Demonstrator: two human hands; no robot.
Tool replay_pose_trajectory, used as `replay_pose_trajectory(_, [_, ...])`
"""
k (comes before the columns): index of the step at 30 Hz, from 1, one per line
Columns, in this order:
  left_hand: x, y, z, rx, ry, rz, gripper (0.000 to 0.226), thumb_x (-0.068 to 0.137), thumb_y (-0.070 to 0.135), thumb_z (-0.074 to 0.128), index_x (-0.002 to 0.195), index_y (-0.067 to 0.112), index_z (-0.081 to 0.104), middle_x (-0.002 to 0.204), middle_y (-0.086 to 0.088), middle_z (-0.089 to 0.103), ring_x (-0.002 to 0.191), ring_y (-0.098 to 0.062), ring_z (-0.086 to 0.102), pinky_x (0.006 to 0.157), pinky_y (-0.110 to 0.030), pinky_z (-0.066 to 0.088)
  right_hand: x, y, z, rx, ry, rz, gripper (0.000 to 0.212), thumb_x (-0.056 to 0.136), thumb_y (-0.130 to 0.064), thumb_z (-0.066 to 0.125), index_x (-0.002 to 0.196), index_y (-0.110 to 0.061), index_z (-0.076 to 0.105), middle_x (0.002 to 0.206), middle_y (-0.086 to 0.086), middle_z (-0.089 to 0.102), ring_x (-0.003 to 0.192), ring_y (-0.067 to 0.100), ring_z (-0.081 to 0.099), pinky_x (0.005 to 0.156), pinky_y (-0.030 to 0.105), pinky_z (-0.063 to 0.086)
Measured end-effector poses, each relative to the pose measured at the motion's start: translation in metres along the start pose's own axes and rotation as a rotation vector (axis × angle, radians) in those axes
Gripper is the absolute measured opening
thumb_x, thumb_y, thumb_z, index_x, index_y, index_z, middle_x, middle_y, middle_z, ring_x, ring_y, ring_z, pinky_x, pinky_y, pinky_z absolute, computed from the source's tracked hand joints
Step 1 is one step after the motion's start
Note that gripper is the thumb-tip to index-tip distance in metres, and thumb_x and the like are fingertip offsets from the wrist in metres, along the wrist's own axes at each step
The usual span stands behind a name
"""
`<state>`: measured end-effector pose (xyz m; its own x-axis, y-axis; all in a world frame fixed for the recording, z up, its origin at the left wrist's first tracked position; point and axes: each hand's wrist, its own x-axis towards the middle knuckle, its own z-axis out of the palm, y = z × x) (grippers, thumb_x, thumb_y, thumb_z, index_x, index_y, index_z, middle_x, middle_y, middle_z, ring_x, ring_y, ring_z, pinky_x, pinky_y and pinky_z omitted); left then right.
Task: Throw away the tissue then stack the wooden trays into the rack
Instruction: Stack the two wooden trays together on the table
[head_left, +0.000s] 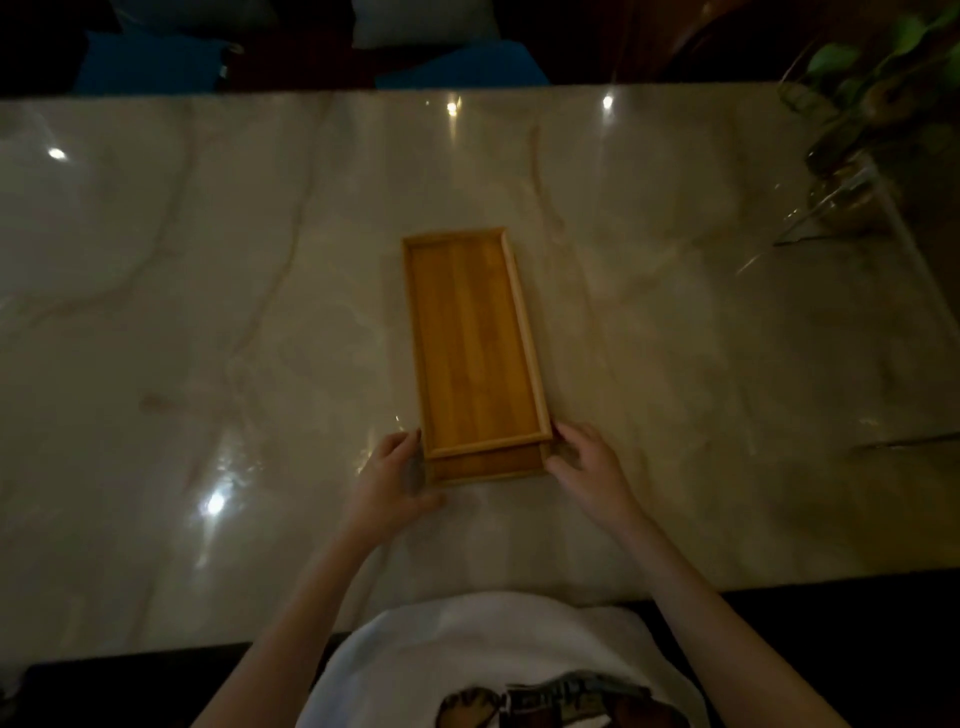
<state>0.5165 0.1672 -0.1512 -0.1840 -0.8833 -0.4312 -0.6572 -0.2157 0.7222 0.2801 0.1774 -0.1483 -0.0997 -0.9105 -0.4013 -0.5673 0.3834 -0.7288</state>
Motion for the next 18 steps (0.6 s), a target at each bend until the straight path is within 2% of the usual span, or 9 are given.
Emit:
replay_pose_trajectory(2, [-0.003, 0.002, 0.005, 0.094, 0.039, 0.033, 0.075, 0.061, 0.016, 0.078, 0.128, 0.009, 0.045, 0.123, -0.016, 0.048, 0.111, -0.029, 0.05, 0.092, -0.035, 0.043, -0.008, 0.003, 0.003, -0.094, -0.006, -0.082, 0.043, 0.076, -0.004, 0.061, 0.118, 0.002, 0.051, 0.118, 0.025, 0.052, 0.111, 0.035, 0.047, 0.096, 0.035, 0.035])
replay_pose_trajectory(6, [-0.011, 0.007, 0.016, 0.192, 0.199, 0.072, 0.049, 0.069, 0.015, 0.071, 0.115, 0.011, 0.056, 0.11, -0.018, 0.056, 0.097, -0.033, 0.055, 0.073, -0.026, 0.039, -0.01, 0.005, 0.006, -0.232, 0.009, -0.163, 0.033, 0.076, -0.008, 0.063, 0.108, -0.001, 0.057, 0.103, 0.022, 0.056, 0.099, 0.032, 0.05, 0.08, 0.028, 0.034])
replay_pose_trajectory(12, [-0.012, 0.006, 0.02, 0.225, 0.252, 0.071, 0.033, 0.073, 0.018, 0.07, 0.102, 0.007, 0.062, 0.1, -0.02, 0.06, 0.088, -0.034, 0.058, 0.07, -0.03, 0.042, -0.009, 0.009, 0.008, -0.324, 0.051, -0.185, 0.026, 0.078, -0.012, 0.063, 0.102, -0.002, 0.06, 0.099, 0.019, 0.057, 0.097, 0.029, 0.049, 0.077, 0.027, 0.033])
replay_pose_trajectory(18, [-0.018, 0.003, 0.02, 0.218, 0.28, 0.115, 0.018, 0.074, 0.012, 0.069, 0.089, 0.003, 0.067, 0.089, -0.021, 0.064, 0.076, -0.034, 0.061, 0.066, -0.024, 0.038, -0.013, 0.012, 0.009, -0.361, 0.072, -0.198, 0.019, 0.077, -0.01, 0.063, 0.094, 0.0, 0.064, 0.09, 0.022, 0.062, 0.09, 0.032, 0.053, 0.075, 0.034, 0.039])
